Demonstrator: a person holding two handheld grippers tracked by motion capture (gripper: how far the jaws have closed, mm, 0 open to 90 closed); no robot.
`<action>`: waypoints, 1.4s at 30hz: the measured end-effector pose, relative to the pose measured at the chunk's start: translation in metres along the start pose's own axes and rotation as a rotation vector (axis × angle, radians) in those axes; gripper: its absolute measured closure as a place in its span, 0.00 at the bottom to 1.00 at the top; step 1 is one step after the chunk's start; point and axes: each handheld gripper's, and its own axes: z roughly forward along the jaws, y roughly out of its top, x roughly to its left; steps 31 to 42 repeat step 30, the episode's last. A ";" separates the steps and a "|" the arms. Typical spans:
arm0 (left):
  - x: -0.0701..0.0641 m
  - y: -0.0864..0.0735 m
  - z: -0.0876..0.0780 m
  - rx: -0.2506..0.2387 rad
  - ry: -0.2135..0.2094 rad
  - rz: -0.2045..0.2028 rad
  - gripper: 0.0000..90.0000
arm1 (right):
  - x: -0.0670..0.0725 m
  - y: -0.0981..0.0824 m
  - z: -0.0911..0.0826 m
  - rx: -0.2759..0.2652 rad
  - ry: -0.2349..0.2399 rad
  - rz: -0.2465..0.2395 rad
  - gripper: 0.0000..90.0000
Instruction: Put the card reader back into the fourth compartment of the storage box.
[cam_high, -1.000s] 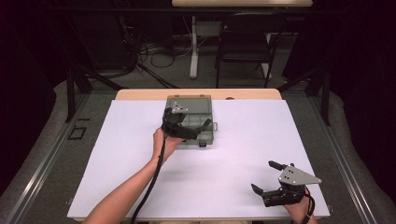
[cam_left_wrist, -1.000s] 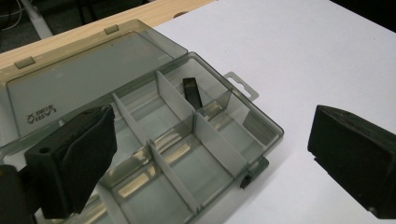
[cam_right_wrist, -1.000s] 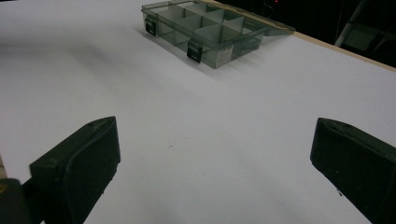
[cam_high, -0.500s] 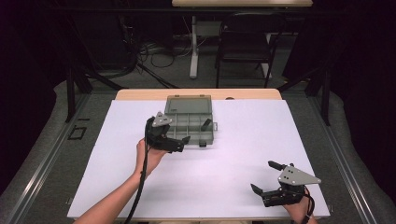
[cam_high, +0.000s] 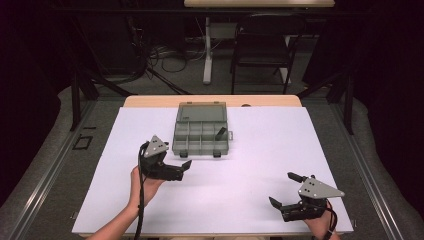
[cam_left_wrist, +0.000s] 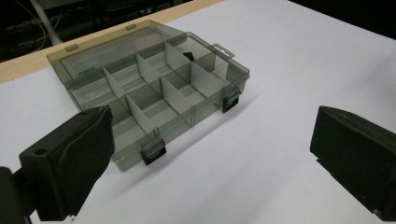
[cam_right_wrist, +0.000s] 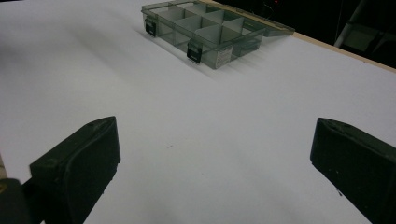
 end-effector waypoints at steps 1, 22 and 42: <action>0.000 -0.003 -0.002 0.000 -0.001 -0.001 0.00 | 0.000 0.000 0.000 0.000 0.000 -0.002 0.01; -0.003 -0.072 -0.026 -0.038 -0.063 -0.009 0.00 | 0.000 0.000 -0.001 0.002 -0.003 -0.004 0.01; -0.001 -0.080 -0.023 -0.017 -0.046 -0.035 0.00 | 0.000 0.000 -0.002 -0.002 -0.002 -0.004 0.01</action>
